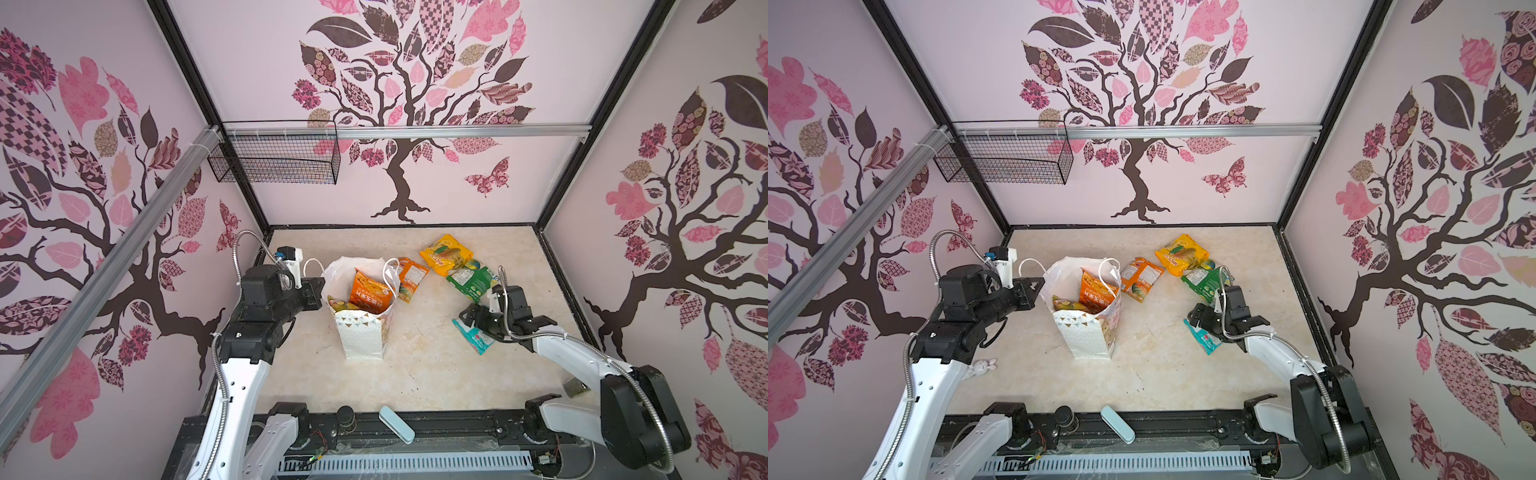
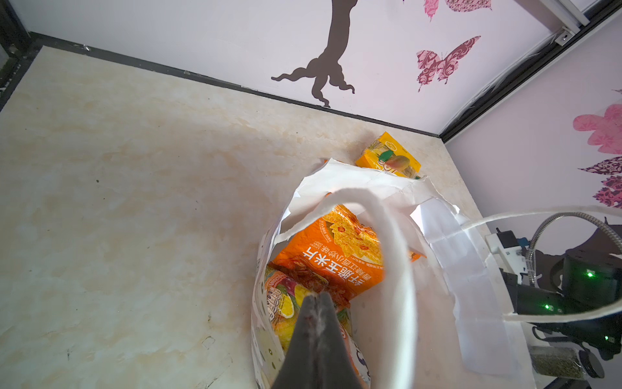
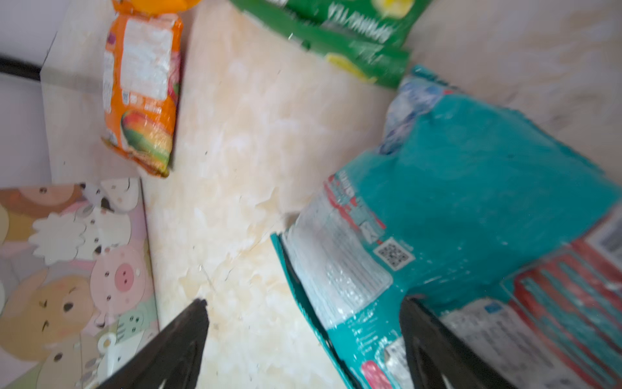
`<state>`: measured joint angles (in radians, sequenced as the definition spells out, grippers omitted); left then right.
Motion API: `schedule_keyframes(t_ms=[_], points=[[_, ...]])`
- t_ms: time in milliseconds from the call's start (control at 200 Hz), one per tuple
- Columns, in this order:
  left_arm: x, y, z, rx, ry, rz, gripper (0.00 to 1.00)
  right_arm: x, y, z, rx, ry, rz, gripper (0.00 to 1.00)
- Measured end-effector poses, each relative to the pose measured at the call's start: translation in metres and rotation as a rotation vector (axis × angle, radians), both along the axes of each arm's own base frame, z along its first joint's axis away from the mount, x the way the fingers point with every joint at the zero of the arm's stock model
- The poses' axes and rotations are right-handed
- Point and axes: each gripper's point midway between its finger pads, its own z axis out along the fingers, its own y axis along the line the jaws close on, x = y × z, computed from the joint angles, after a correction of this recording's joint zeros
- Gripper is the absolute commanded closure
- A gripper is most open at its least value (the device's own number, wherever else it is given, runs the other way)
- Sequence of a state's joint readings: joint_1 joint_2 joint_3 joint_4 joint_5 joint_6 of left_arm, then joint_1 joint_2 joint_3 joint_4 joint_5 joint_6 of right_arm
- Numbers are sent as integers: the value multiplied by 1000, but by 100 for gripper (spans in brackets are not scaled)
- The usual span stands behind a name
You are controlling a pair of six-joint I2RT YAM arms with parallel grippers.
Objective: Place the snacks into the paper bag
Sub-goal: 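Lower the right gripper onto the edge of the teal packet, then close the right gripper on the teal packet edge and lift it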
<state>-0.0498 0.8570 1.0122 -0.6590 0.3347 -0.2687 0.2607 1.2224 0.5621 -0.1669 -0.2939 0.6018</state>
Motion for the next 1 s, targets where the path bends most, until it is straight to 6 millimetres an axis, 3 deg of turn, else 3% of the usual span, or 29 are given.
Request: schedule_keyframes(t_ms=[240,380,490,745,1000], points=[[0,0,0,0,0,0,96,-20,1,18,-132,9,57,15],[0,0,0,0,0,1,96,-39,31,33,-269,-24,177,16],[0,1,0,0,0,3,96,-53,45,29,-385,-7,241,21],[0,1,0,0,0,3,96,-60,11,-1,-667,83,210,27],[0,1,0,0,0,3,96,-63,8,-12,-770,96,233,34]])
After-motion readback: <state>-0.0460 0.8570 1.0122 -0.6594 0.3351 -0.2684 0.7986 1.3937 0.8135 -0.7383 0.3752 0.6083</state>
